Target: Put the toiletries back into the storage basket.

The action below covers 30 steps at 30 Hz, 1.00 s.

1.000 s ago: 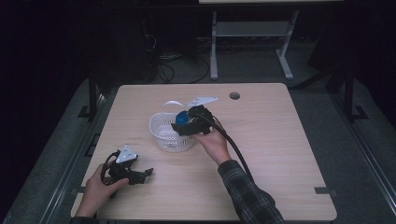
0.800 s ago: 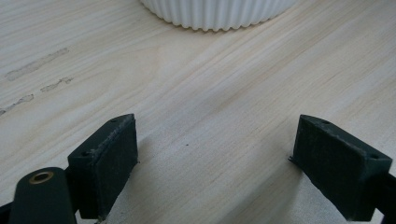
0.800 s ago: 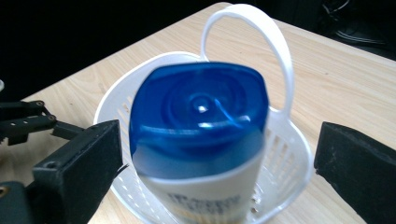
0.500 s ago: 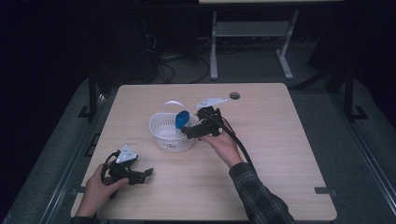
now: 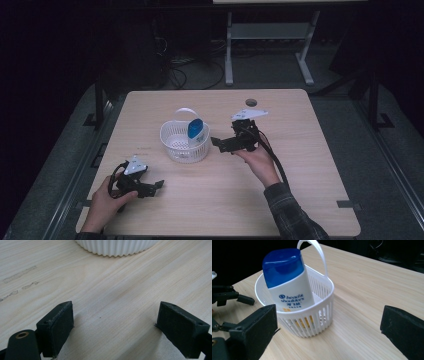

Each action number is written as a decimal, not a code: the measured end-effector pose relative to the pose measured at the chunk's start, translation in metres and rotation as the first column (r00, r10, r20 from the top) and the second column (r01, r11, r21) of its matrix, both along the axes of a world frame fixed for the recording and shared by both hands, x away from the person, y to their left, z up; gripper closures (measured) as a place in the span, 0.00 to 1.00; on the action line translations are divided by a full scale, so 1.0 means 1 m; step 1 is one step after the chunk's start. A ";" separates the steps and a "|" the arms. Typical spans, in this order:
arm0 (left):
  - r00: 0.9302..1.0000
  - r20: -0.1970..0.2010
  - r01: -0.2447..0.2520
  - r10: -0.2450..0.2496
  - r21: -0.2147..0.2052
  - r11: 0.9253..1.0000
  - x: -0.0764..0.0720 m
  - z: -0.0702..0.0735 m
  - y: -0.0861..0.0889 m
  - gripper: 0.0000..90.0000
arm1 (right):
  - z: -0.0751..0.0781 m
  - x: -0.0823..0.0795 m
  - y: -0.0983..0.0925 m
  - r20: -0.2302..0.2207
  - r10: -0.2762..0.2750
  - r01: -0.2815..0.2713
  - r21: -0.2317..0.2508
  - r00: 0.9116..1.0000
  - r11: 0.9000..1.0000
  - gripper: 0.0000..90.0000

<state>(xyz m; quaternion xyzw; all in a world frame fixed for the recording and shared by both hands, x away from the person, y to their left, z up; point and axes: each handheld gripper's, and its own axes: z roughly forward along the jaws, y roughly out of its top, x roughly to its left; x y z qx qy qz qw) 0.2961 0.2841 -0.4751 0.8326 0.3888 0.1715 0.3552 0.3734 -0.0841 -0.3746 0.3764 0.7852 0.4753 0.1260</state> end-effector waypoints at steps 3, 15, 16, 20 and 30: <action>1.000 0.001 0.001 -0.001 0.000 1.000 0.000 0.000 0.000 0.15 | 0.000 -0.005 -0.009 0.006 -0.006 0.006 0.001 1.000 1.000 0.01; 1.000 0.001 -0.001 0.001 -0.003 1.000 0.000 0.000 0.000 0.15 | -0.004 -0.027 -0.053 0.014 -0.056 0.056 0.002 0.998 0.998 0.01; 1.000 0.001 -0.001 0.001 -0.003 1.000 0.000 0.000 0.000 0.15 | -0.005 -0.028 -0.056 0.019 -0.059 0.059 0.001 0.998 0.998 0.01; 1.000 0.001 -0.001 0.001 -0.003 1.000 0.000 0.000 0.000 0.15 | -0.010 -0.035 -0.067 0.018 -0.070 0.070 0.000 0.997 0.998 0.01; 1.000 0.001 0.000 0.000 -0.002 1.000 0.000 0.000 0.000 0.15 | -0.031 -0.051 -0.096 -0.002 -0.113 0.113 -0.009 0.994 0.994 0.01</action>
